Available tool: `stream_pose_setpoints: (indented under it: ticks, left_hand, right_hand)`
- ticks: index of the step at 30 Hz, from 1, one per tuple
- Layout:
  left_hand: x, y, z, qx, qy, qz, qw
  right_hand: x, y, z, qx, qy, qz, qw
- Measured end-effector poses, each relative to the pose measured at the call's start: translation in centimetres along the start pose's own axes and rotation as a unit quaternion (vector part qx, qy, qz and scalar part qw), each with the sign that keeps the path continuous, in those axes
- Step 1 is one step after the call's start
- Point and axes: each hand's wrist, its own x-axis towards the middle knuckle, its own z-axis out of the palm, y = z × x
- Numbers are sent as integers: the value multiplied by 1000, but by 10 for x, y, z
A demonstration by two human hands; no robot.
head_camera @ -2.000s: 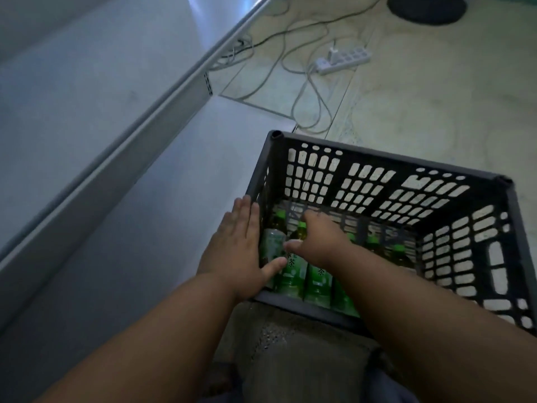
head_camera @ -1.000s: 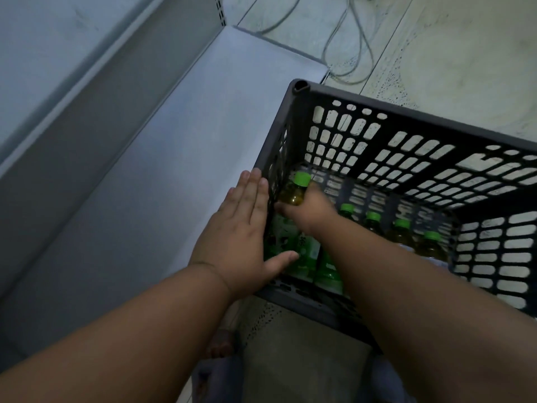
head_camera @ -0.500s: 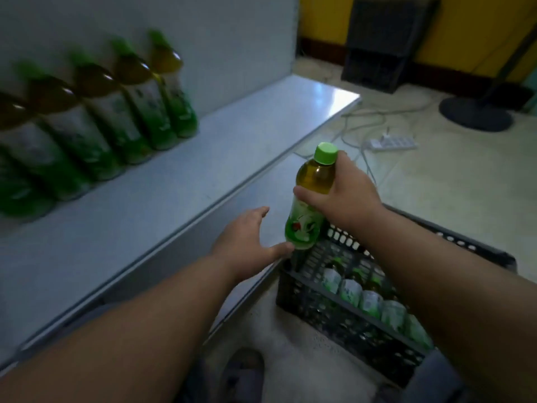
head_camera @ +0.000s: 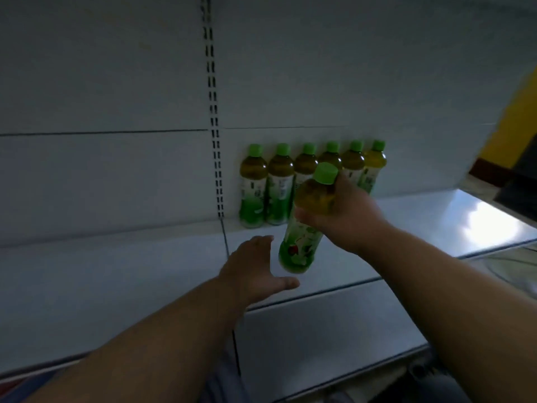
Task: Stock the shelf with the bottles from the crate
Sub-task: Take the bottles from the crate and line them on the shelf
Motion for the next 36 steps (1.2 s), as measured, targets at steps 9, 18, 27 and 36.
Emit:
stream_pose_setpoints:
  ticks: [9, 18, 27, 36]
  left_hand:
    - [47, -45, 41, 126, 20, -54, 990]
    - [50, -50, 47, 162, -3, -57, 985]
    - [50, -47, 43, 172, -29, -70, 982]
    - [36, -8, 2, 201, -97, -85, 971]
  right_hand:
    - [62, 33, 75, 78, -24, 13, 997]
    - [36, 75, 123, -7, -19, 83, 996]
    - [75, 73, 150, -4, 20, 82, 996]
    - [33, 62, 112, -19, 51, 62, 997]
